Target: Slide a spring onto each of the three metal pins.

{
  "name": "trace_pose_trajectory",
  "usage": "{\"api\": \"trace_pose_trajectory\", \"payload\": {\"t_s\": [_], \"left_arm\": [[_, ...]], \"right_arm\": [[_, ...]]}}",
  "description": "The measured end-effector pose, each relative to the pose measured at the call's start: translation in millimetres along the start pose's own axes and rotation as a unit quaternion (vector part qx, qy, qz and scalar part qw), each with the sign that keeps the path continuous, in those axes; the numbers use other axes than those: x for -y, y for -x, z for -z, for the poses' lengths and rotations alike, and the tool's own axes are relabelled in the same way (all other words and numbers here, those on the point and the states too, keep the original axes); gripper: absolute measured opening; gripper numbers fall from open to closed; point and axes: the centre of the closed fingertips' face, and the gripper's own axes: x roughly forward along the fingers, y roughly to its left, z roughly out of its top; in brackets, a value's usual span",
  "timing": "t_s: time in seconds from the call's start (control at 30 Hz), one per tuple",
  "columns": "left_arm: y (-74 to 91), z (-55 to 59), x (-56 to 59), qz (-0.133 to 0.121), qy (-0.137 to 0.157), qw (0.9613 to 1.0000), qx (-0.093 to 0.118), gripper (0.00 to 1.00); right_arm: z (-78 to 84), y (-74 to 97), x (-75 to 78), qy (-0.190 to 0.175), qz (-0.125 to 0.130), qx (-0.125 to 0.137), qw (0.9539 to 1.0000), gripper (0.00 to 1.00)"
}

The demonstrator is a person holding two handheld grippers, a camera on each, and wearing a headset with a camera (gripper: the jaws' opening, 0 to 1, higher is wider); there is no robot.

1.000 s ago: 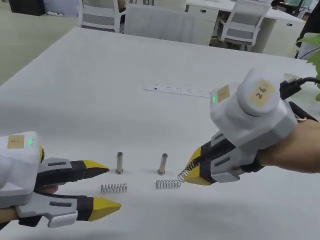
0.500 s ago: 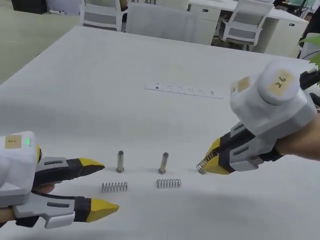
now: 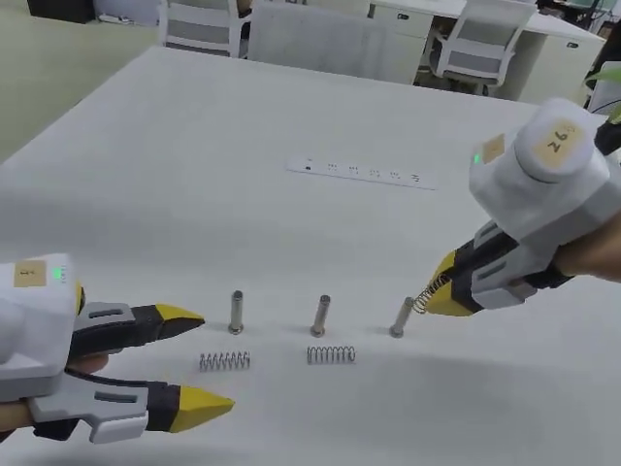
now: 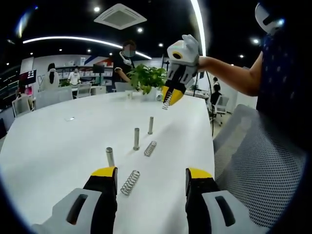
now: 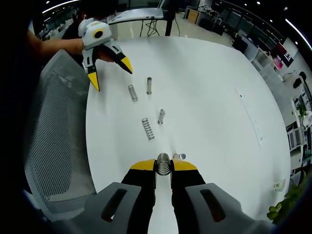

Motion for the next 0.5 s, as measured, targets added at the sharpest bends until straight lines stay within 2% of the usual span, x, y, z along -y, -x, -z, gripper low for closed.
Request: {"api": "trace_pose_trajectory", "payload": {"t_s": [0.17,0.5], "left_arm": [[-0.8,0.4,1.5,0.001,-0.001,1.0000,-0.002,0.51],[-0.2,0.4,1.6,0.000,0.000,1.0000,-0.004,0.52]], "right_arm": [[5.6,-3.6,14.5,-0.002,0.015,-0.013,0.9998,0.08],[12.2,-14.3,27.2,-0.010,0.015,-0.021,0.9996,0.09]]}}
